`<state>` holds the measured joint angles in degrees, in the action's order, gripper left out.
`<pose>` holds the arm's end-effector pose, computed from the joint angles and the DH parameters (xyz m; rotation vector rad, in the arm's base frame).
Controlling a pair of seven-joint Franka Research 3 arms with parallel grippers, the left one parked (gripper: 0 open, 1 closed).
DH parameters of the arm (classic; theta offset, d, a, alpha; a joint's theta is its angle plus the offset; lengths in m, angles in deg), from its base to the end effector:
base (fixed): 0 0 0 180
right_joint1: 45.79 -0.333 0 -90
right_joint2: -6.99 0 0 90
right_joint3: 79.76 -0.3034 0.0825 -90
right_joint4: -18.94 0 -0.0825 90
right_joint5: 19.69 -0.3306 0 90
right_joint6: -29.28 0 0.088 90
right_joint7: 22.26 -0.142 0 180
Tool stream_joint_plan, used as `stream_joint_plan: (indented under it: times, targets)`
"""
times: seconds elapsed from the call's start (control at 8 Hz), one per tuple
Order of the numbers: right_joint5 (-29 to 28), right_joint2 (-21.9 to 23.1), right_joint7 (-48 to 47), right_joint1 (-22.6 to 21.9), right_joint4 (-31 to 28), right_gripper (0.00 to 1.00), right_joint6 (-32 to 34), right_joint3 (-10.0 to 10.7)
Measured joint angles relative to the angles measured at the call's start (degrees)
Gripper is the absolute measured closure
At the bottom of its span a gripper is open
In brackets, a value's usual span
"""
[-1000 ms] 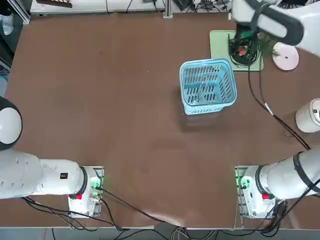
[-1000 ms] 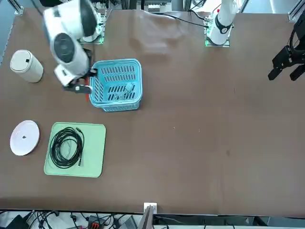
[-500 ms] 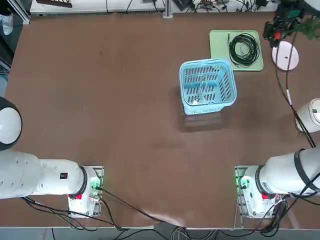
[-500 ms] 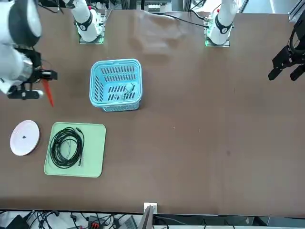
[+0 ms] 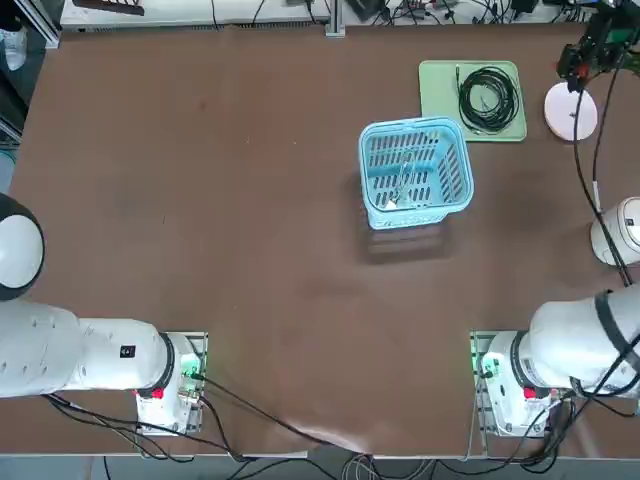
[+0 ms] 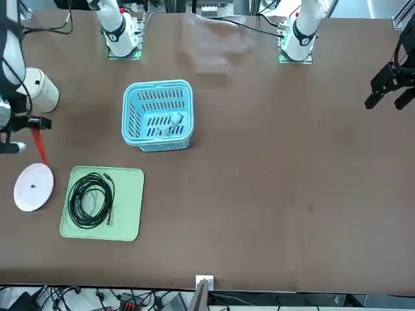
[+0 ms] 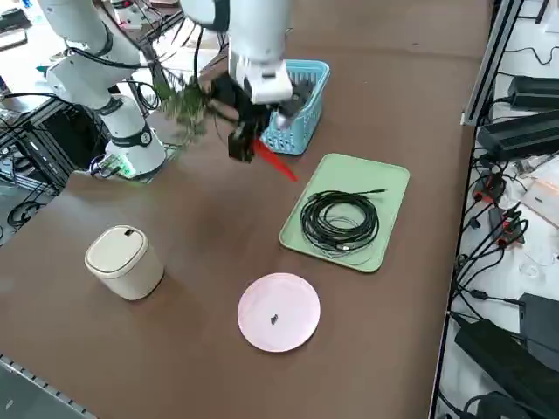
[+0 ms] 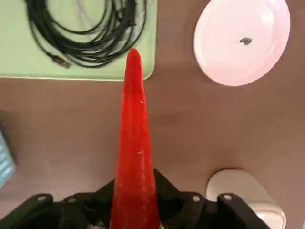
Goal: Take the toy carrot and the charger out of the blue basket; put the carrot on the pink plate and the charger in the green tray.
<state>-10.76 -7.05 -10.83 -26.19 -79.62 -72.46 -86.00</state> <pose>0.5305 -0.1490 0.4020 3.0454 0.0178 -0.3199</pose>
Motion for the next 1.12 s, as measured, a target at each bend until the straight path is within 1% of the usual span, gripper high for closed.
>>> stream_joint_plan:
  times: [0.25,0.38,0.5,0.75,1.12]
  targets:
    - [3.0,-5.9,4.5,5.3,0.1,0.82,-10.9,0.0]
    - [4.1,-8.5,5.3,6.9,0.2,0.82,-15.1,0.1]
    - [4.8,-10.5,5.4,7.6,0.4,0.82,-18.3,0.0]
    - [4.9,-12.8,6.0,8.2,0.5,0.82,-23.0,0.0]
    - [4.9,-16.6,9.6,10.5,1.2,0.82,-28.0,0.0]
